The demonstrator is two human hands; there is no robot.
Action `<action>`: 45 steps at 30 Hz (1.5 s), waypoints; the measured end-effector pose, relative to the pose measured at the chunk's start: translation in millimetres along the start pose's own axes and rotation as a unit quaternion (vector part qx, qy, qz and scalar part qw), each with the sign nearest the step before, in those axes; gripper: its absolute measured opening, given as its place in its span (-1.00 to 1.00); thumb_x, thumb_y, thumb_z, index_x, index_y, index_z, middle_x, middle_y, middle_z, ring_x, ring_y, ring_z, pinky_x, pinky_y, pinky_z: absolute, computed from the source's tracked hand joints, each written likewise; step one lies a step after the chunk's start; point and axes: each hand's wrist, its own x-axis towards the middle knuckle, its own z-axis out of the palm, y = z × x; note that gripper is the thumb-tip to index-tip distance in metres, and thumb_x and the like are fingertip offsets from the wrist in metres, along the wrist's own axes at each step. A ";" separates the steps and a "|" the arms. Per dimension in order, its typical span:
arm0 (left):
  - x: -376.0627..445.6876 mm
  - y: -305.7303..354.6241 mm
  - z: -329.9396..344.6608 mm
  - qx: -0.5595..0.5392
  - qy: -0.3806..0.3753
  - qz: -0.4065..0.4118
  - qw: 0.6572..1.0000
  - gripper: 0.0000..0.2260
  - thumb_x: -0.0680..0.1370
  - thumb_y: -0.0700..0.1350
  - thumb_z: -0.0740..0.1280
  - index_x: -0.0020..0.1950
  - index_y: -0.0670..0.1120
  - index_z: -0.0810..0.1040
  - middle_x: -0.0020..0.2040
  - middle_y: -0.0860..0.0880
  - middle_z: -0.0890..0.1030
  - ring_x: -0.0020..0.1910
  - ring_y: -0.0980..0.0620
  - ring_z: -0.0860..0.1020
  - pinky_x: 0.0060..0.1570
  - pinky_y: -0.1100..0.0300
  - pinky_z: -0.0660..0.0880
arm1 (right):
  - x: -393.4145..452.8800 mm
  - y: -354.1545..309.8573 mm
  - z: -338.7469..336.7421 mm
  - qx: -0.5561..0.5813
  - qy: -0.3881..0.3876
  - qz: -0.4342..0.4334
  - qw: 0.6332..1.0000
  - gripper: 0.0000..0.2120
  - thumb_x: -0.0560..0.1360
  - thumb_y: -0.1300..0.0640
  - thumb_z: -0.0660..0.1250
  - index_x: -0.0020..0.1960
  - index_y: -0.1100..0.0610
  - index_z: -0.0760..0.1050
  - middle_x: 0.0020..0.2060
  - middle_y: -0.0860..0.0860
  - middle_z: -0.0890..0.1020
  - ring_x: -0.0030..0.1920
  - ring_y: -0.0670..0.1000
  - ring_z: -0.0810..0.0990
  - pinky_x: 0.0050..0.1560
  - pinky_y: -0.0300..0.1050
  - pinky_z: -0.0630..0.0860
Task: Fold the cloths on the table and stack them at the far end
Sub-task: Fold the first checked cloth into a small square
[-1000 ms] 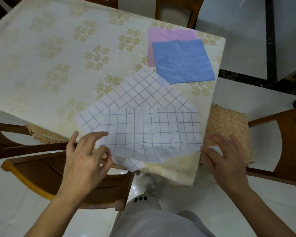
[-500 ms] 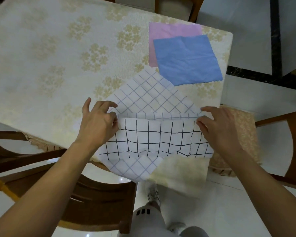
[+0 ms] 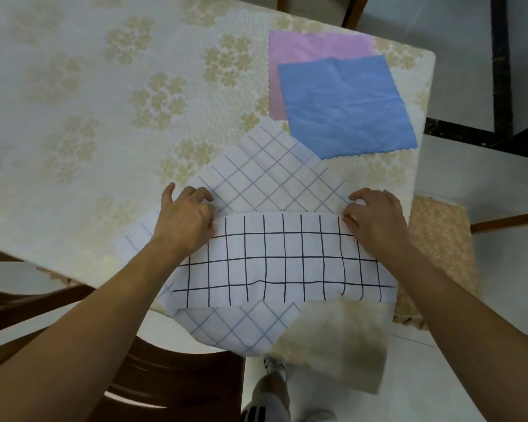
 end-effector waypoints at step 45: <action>-123.0 64.8 57.8 -0.018 0.164 0.149 0.975 -0.91 0.49 -0.11 0.37 -0.13 -0.13 0.59 0.14 -0.12 0.61 0.09 -0.12 0.57 0.36 -0.22 0.28 | -146.0 -10.3 -3.8 -0.085 0.095 -0.203 0.971 -0.83 0.50 0.21 0.36 -0.25 0.16 0.63 0.12 0.09 0.68 0.13 0.14 0.62 0.36 0.23 0.40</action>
